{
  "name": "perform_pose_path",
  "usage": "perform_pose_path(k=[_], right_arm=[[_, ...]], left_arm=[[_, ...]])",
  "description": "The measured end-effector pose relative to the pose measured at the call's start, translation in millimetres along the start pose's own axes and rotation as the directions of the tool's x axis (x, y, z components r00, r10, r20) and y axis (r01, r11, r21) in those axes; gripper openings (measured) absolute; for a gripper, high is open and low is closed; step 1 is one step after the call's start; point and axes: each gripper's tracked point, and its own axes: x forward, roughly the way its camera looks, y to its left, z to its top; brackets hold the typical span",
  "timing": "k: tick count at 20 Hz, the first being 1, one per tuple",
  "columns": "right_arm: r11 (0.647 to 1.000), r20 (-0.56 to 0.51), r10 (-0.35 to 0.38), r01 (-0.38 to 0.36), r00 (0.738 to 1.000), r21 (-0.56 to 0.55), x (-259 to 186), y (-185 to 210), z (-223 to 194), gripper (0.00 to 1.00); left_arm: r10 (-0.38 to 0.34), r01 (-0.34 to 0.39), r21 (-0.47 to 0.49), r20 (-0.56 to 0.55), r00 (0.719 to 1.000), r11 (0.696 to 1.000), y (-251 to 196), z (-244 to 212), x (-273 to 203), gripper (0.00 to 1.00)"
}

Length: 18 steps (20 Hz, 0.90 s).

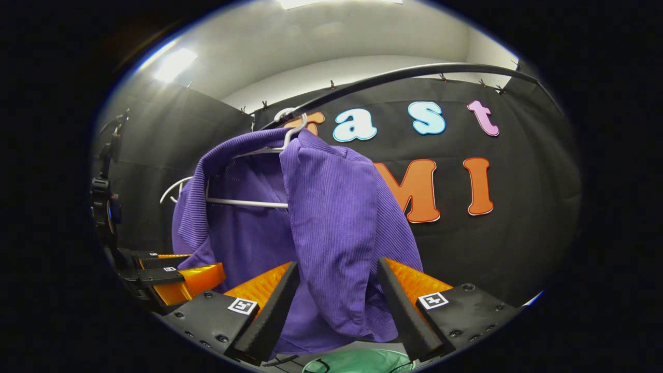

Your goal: Grasp the clothes on the hanger with both hands and then place them into the laundry hamper below.

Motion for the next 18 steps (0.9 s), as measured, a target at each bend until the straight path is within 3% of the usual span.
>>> perform_pose_path(k=[1,2,4,6,9,11,13,18], right_arm=[[1.000,0.008,-0.009,0.009,1.000,-0.007,9.1,-0.1,-0.7,0.98],[1.000,0.015,-0.013,0.014,1.000,-0.010,18.2,1.0,-1.7,0.89],[1.000,0.022,-0.001,0.001,1.000,-0.005,33.0,7.1,-2.7,0.89],[1.000,0.001,0.005,-0.005,1.000,-0.005,44.4,7.7,-8.1,0.94],[1.000,-0.017,0.017,-0.017,1.000,0.005,58.1,8.4,-8.2,0.60],[0.997,-0.039,0.061,-0.059,0.997,0.047,63.6,10.6,-8.6,0.37],[0.978,-0.087,0.173,-0.161,0.981,0.133,61.5,21.7,-7.5,0.14],[0.883,-0.181,0.362,-0.274,0.914,0.382,51.5,18.4,6.3,0.15]], left_arm=[[0.024,-0.023,0.011,-0.003,1.000,1.000,5.1,-0.7,7.2,0.95],[0.041,-0.041,0.018,-0.004,0.999,0.999,8.3,-1.4,12.3,0.94],[0.064,-0.064,0.022,-0.018,0.998,0.998,12.8,-5.9,21.7,0.75],[0.013,-0.012,0.030,-0.019,1.000,0.999,7.4,-8.9,31.4,0.49],[-0.030,0.030,0.036,0.002,1.000,0.999,9.1,-8.4,32.6,0.08],[-0.090,0.090,0.001,0.009,0.996,0.996,3.7,-6.4,31.4,0.06],[-0.106,0.106,-0.022,0.012,0.994,0.994,6.5,-3.5,24.3,0.04],[-0.123,0.126,-0.080,0.036,0.992,0.989,17.0,23.9,2.2,0.03]])
